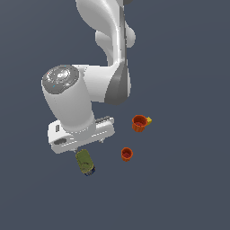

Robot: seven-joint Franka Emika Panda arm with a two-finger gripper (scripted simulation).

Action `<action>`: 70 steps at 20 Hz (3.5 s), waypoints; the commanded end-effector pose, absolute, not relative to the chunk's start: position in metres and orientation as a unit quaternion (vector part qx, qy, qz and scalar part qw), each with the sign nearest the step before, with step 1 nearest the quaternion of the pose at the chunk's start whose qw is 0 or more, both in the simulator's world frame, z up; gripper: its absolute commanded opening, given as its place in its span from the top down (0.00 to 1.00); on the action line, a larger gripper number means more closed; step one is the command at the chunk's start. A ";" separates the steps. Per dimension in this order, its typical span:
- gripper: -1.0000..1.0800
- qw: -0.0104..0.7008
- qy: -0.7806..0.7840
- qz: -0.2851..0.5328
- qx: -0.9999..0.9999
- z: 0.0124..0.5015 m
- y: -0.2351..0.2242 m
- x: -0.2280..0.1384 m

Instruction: Pick up a designated object from a clutter of objects.

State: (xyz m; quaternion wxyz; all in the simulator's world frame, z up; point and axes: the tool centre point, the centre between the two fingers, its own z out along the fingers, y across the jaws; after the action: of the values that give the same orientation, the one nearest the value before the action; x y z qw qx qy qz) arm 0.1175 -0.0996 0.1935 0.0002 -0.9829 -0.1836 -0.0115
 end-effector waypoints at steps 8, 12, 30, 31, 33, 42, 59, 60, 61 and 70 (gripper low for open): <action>0.04 0.000 -0.244 -0.003 -0.970 0.129 -0.126 0.136; 0.04 0.000 -0.257 -0.001 -0.966 0.115 -0.132 0.139; 0.04 0.000 -0.262 0.000 -0.965 0.063 -0.134 0.138; 0.04 0.000 -0.262 0.000 -0.965 0.060 -0.134 0.139; 0.04 0.000 -0.262 0.000 -0.965 0.058 -0.134 0.139; 1.00 0.000 -0.262 0.000 -0.965 0.059 -0.135 0.140; 1.00 0.000 -0.262 0.000 -0.965 0.077 -0.131 0.124; 1.00 0.000 -0.262 0.000 -0.965 0.080 -0.130 0.121; 1.00 0.000 -0.262 0.000 -0.965 0.084 -0.130 0.117; 1.00 0.000 -0.263 0.000 -0.965 0.133 -0.120 0.076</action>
State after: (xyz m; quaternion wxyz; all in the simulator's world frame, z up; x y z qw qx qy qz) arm 0.0831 -0.1215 0.1206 0.0014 -0.9649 -0.2625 0.0028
